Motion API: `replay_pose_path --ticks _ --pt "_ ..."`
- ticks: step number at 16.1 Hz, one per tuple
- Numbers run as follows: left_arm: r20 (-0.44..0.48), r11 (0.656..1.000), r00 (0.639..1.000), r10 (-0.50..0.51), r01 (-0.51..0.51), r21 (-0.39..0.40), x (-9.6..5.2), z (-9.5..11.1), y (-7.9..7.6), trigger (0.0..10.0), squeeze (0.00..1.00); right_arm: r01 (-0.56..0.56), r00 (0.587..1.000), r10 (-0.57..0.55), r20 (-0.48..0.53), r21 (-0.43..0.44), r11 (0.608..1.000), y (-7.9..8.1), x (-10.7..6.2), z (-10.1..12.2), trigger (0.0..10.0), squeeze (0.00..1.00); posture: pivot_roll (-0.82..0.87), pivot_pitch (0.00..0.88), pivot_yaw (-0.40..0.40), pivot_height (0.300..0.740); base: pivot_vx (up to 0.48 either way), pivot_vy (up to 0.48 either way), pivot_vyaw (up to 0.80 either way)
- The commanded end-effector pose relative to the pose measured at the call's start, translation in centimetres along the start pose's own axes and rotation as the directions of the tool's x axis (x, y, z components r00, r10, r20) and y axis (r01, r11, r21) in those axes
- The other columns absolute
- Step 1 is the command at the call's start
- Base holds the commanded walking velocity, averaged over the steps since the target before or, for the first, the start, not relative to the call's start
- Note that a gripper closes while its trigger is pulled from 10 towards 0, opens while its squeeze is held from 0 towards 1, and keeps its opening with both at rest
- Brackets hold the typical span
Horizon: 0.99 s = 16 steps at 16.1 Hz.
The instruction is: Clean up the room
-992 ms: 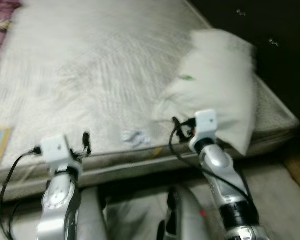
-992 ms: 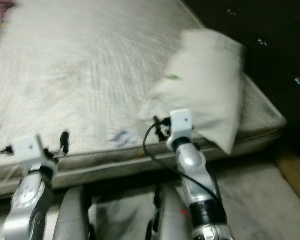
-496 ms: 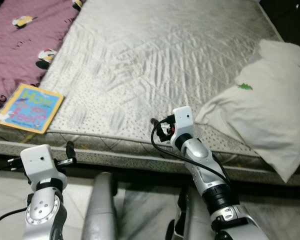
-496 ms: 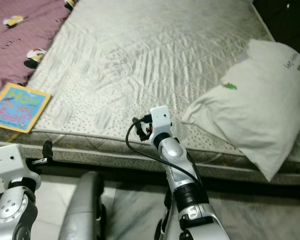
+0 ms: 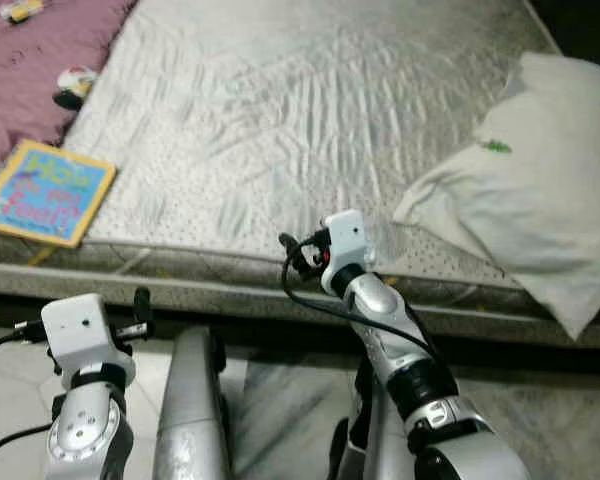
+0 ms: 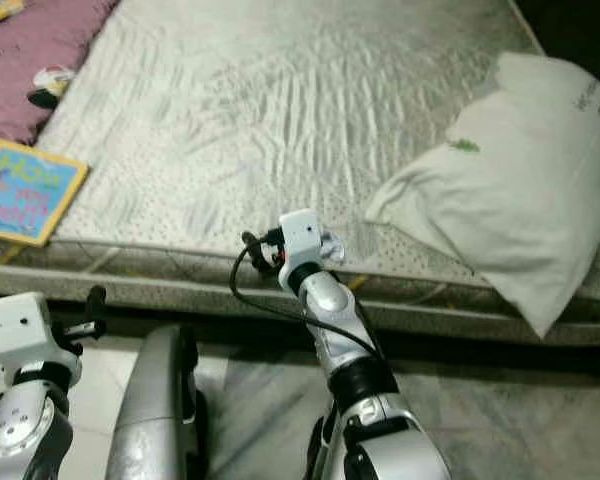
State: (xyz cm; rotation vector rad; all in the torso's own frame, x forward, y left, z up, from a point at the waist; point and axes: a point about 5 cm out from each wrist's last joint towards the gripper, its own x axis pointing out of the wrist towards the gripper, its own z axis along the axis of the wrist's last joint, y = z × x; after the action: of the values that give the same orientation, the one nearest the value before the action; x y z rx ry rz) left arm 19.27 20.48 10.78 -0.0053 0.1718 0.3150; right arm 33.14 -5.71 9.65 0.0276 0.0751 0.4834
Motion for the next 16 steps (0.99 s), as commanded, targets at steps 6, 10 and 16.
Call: replay_pose_path --ticks 6,10,16 --pt "0.037 0.994 0.997 -0.067 0.063 0.088 -1.6 1.0 -0.9 10.0 0.0 0.067 0.995 -0.061 0.081 -0.065 0.996 0.2 1.9 2.1 10.0 0.0 0.21 0.287 -0.109 0.529 0.0 0.0 0.0" --pt "0.034 0.992 0.994 -0.103 0.1 0.073 -1.9 1.2 -1.8 10.0 0.0 0.093 0.989 -0.082 0.122 -0.087 0.992 -0.2 3.0 3.6 10.0 0.0 0.21 0.303 -0.107 0.529 0.0 0.0 0.0" --pt "0.005 0.992 0.994 -0.114 0.113 0.05 -3.0 1.0 -1.9 10.0 0.0 0.173 0.983 -0.158 0.098 -0.177 0.969 0.6 4.3 4.6 10.0 0.0 0.24 0.329 -0.117 0.529 0.0 0.0 0.0"
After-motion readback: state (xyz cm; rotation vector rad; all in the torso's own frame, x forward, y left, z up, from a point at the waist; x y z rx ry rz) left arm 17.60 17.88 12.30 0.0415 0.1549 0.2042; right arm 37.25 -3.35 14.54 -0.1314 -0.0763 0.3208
